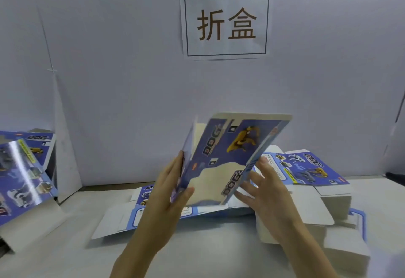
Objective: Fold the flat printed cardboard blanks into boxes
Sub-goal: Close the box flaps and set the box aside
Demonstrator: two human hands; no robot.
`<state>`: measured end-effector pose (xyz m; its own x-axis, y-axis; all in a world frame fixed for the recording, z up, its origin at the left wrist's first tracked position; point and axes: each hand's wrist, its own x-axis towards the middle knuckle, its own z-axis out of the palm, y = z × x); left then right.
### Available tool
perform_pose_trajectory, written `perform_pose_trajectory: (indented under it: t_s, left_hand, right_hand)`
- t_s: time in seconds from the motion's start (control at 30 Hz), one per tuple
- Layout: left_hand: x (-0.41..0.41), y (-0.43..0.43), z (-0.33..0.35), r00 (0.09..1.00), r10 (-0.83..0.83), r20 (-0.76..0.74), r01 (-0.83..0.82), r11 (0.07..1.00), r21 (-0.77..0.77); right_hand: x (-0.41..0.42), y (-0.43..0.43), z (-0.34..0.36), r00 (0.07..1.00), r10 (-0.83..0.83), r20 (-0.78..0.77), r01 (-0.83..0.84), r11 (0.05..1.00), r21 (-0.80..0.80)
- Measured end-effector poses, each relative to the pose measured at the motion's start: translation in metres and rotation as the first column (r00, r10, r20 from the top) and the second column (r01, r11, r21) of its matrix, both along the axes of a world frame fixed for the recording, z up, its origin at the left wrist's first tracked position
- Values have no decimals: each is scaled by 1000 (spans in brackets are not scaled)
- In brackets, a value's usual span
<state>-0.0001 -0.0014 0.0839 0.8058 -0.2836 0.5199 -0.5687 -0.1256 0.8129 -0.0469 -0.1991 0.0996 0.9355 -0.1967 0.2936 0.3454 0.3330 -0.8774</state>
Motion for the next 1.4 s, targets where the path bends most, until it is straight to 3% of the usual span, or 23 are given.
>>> perform_pose_trajectory:
  t_s: [0.17, 0.23, 0.3, 0.5, 0.6, 0.8, 0.9, 1.0, 1.13, 1.23, 1.33, 1.4]
  left_hand:
    - [-4, 19, 15, 994, -83, -70, 72, 987, -145]
    - [-10, 18, 24, 960, -189, -209, 115, 941, -319]
    - [-13, 17, 26, 928, -235, -290, 110, 915, -389]
    - [-21, 16, 22, 930, -268, -251, 160, 911, -380]
    - [-18, 10, 24, 943, -249, -222, 149, 910, -386]
    - [-8, 5, 28, 975, -143, -172, 63, 913, -404]
    - [-7, 14, 17, 978, -179, -106, 125, 912, -390]
    - [-12, 14, 11, 987, -157, -15, 136, 893, -429]
    - [-13, 6, 4, 975, -106, -195, -2, 875, -484]
    - [-11, 3, 3, 976, -87, -198, -22, 870, -492]
    - [-13, 3, 8, 975, -17, -221, -100, 855, -509]
    - [-12, 2, 9, 986, 98, -136, -150, 878, -455]
  right_hand:
    - [-3, -8, 1, 997, 72, 23, -72, 997, 17]
    - [-4, -13, -1, 996, 87, 23, -85, 995, -58]
    - [-6, -11, -1, 997, 70, 16, -67, 987, -143]
    - [-7, -10, 9, 994, 113, 5, -110, 970, -216]
    - [-8, -12, 5, 996, 67, 55, -49, 959, -280]
    - [-14, -8, 3, 992, 7, 126, 13, 988, -157]
    - [-14, -6, 3, 988, 26, 154, -18, 998, -53]
    - [-12, -5, 4, 993, 0, 119, 7, 998, -56]
    - [-7, -7, 1, 993, -82, 79, 80, 997, 22]
    - [-8, -6, 1, 989, -44, 143, 26, 991, 130]
    - [-9, -2, 3, 989, -14, 147, 10, 1000, 27]
    - [-8, 2, 2, 993, 17, 117, -12, 999, -41]
